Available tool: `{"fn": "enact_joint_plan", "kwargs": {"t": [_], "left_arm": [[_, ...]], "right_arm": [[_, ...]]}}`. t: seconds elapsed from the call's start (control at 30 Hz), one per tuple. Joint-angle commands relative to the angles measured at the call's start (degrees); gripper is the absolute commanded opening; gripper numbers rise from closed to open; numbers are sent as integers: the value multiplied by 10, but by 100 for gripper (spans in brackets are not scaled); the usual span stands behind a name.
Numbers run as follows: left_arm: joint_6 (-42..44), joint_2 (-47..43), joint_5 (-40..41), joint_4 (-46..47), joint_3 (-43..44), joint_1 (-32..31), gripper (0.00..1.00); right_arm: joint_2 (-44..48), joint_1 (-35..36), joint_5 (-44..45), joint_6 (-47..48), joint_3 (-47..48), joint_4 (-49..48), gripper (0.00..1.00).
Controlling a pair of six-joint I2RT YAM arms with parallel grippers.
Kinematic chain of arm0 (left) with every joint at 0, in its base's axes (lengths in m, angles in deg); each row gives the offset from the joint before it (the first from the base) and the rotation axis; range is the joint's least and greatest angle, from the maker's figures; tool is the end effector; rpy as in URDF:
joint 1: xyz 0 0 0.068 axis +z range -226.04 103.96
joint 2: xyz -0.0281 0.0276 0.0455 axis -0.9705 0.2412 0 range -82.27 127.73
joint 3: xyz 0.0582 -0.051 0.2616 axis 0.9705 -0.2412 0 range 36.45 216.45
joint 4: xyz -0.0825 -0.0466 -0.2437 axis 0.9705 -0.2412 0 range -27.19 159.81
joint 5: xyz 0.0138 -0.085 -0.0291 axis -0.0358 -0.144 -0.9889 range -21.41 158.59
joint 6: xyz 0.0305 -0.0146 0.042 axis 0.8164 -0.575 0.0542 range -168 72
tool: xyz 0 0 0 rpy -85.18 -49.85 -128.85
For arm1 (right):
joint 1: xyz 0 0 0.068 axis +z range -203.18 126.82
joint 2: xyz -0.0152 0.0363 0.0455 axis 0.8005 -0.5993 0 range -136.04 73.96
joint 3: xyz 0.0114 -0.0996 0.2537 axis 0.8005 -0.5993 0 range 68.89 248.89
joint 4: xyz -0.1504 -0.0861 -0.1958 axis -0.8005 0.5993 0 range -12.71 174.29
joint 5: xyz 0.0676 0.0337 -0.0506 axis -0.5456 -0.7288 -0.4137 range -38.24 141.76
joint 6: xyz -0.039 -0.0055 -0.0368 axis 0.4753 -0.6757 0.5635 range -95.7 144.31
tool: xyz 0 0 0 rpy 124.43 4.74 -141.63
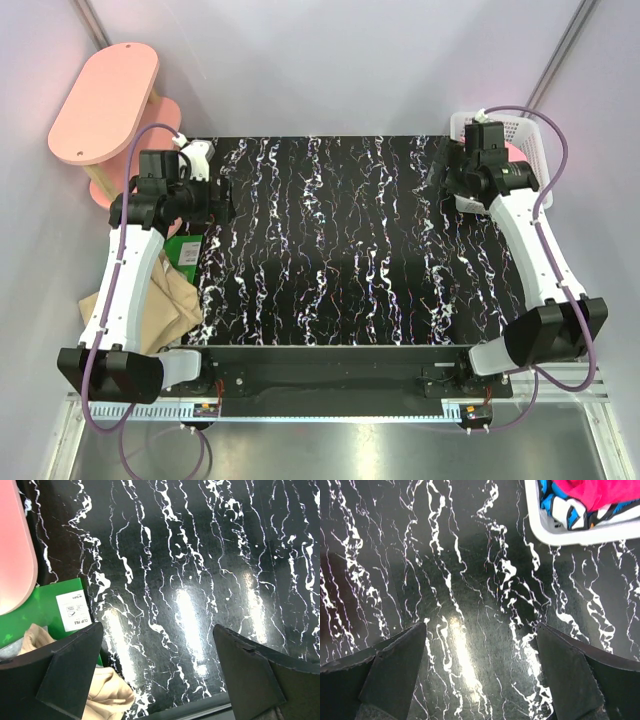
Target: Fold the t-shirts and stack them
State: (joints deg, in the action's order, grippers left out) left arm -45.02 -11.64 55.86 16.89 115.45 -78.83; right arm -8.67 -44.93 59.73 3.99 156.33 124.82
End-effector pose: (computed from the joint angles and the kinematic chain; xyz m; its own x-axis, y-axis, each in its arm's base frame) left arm 0.2429 -0.0196 0.3814 -0.6892 0.0844 -0.7196 0.2403 0.9636 -0.1172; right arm 0.3030 0.0389 0.3815 -0.6440 0.2541 -0.7216 0.1944 0.9666 0.1669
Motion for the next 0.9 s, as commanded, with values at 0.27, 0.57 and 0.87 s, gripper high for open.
{"fn": "enact_joint_plan", "kwargs": {"t": [0.27, 0.57, 0.87], "left_arm": [[47, -18, 67, 41, -10, 10, 99], [74, 1, 39, 49, -12, 65, 99], [77, 38, 22, 65, -31, 79, 99]], "right_arm": [[-187, -143, 8, -40, 196, -23, 95], [-387, -185, 110, -47, 346, 19, 95], [-483, -211, 90, -66, 441, 36, 89]]}}
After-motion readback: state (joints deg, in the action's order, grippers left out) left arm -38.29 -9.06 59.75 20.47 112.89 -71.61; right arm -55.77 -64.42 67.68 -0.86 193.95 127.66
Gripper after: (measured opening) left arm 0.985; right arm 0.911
